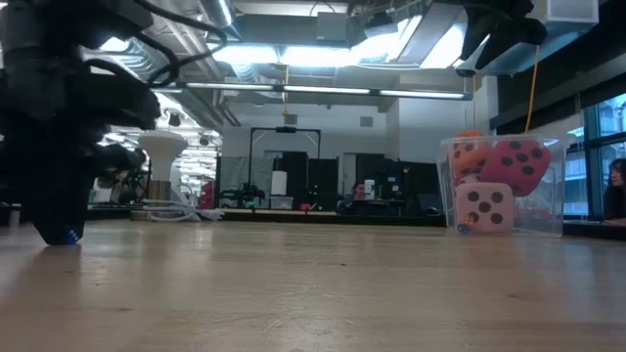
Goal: Pick & Place Dice
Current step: Put the small blue die into the container
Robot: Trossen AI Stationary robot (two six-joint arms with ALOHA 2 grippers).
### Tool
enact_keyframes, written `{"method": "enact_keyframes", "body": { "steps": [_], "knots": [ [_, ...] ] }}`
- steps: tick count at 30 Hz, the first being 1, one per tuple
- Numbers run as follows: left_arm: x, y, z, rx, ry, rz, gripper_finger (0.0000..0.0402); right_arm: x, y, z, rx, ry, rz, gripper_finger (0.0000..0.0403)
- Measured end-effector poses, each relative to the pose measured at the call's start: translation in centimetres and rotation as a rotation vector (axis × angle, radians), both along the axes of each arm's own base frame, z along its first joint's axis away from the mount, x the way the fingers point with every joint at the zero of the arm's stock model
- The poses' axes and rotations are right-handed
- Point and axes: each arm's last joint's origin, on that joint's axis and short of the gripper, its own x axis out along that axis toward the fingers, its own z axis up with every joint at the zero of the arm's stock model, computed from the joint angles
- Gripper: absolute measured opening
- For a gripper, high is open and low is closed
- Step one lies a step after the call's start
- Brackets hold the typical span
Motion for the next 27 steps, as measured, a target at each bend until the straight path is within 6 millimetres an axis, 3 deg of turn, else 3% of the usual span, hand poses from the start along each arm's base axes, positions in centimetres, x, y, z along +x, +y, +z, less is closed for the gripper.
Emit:
{"method": "enact_keyframes", "body": {
  "steps": [5, 11, 15, 18, 22, 27],
  "knots": [
    [0.1, 1.2, 1.4, -0.099, -0.059, 0.142, 0.001, 0.2, 0.5, 0.0, -0.014, 0.004, 0.055, 0.0194],
    [0.0, 3.2, 6.7, -0.184, -0.426, 0.318, 0.001, 0.6, 1.6, 0.2, -0.041, 0.002, 0.19, 0.0194],
    [-0.7, 5.4, 11.0, -0.316, -0.718, 0.448, 0.001, 2.2, 2.9, 1.2, -0.082, -0.151, 0.398, 0.0194],
    [-1.3, 7.1, 13.8, -0.473, -0.928, 0.525, 0.001, 3.6, 3.9, 2.7, -0.198, -0.319, 0.526, 0.0194],
    [-1.7, 8.8, 17.0, -0.71, -1.179, 0.497, 0.001, 5.4, 5.2, 4.2, -0.418, -0.436, 0.712, 0.0194],
    [-1.5, 10.7, 18.6, -0.846, -1.37, 0.494, 0.001, 8.6, 7.7, 4.5, -0.692, -0.499, 0.963, 0.0194]
  ]
}}
